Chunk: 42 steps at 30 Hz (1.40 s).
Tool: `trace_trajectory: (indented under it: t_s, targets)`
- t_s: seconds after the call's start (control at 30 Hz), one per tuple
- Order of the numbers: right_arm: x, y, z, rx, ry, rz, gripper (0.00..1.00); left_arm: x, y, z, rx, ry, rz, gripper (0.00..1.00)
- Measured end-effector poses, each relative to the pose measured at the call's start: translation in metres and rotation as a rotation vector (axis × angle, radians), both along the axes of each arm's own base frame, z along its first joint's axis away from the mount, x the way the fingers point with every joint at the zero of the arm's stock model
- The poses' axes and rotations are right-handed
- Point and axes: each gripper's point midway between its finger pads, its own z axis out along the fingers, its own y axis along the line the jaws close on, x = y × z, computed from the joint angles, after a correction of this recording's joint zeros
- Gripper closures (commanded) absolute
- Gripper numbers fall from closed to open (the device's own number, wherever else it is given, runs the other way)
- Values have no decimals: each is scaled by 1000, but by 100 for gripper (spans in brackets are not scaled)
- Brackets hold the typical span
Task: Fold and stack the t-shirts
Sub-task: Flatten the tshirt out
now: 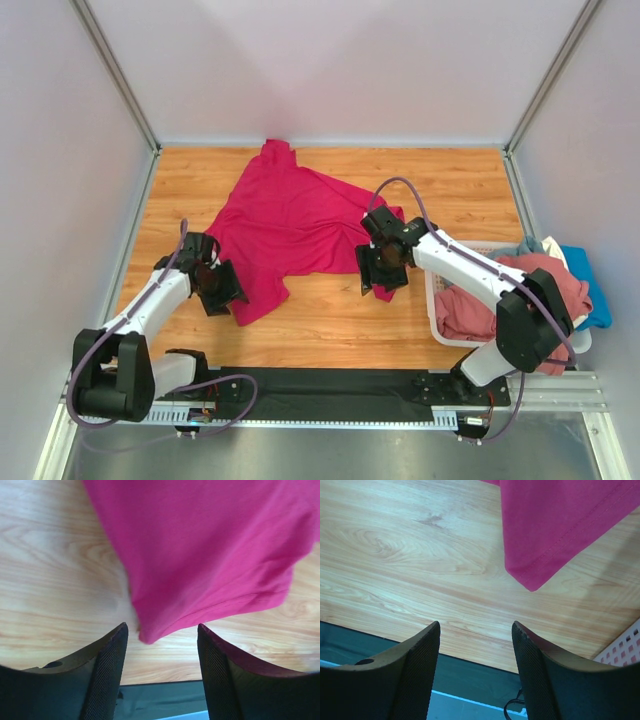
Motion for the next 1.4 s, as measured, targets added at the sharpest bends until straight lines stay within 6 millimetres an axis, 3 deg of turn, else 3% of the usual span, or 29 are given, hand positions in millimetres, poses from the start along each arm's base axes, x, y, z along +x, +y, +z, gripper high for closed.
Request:
trace_trajectory:
  t_s: [0.1, 0.33, 0.53, 0.63, 0.67, 0.7, 0.73, 0.9, 1.13, 1.4]
  targets:
    - [2, 3, 6, 27, -24, -7, 39, 3, -7, -3, -33, -22, 9, 44]
    - [6, 6, 13, 52, -56, -13, 39, -12, -13, -14, -43, 26, 21, 44]
    - [7, 6, 12, 50, -60, -23, 39, -9, -17, -13, -59, 23, 40, 55]
    - [8, 2, 9, 30, -66, -33, 39, -9, -18, -15, -66, 35, 48, 68]
    - [8, 0, 7, 19, -67, -37, 39, -9, -18, -16, -67, 37, 51, 82]
    - [8, -2, 5, 7, -68, -41, 42, -10, -18, -16, -69, 41, 59, 87]
    - [9, -5, 2, -9, -68, -46, 44, -10, -18, -15, -68, 41, 62, 100]
    - [4, -21, -19, -88, -40, -73, 53, -10, -16, -9, -56, 32, 76, 100]
    - [0, -44, -43, -129, 7, -160, 51, 15, -13, 18, -31, -45, 80, 100]
    - [11, -39, -61, -122, 7, -195, 54, 18, -12, 23, -22, -55, 76, 100]
